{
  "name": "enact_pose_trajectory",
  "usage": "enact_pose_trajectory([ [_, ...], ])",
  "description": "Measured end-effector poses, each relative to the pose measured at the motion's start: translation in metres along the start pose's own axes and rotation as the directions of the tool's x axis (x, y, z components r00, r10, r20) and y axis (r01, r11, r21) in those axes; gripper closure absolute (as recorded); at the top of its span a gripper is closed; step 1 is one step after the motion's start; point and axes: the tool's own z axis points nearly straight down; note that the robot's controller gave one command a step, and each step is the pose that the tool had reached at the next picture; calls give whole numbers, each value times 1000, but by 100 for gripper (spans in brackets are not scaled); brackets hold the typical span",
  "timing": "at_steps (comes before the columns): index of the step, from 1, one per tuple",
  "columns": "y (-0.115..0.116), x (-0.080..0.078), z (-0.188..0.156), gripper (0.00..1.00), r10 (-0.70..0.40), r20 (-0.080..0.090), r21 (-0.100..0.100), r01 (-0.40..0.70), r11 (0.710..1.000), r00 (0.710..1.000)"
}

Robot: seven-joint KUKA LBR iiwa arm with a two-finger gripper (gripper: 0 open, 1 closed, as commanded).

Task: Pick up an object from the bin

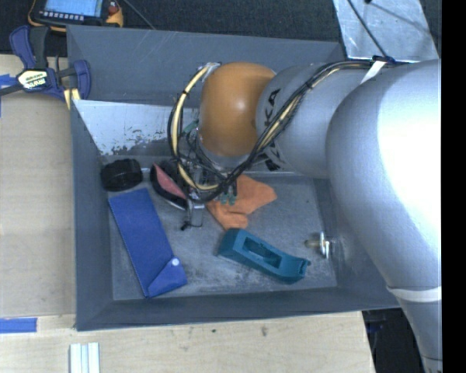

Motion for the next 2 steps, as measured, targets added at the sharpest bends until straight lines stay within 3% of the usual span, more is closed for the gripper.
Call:
enact_pose_trajectory([
  [1, -11, -3, -46, 0, 71, 8, -1, -71, 997, 997],
  [2, 0, 0, 1, 0, 0, -2, 0, 0, 1000, 1000],
])
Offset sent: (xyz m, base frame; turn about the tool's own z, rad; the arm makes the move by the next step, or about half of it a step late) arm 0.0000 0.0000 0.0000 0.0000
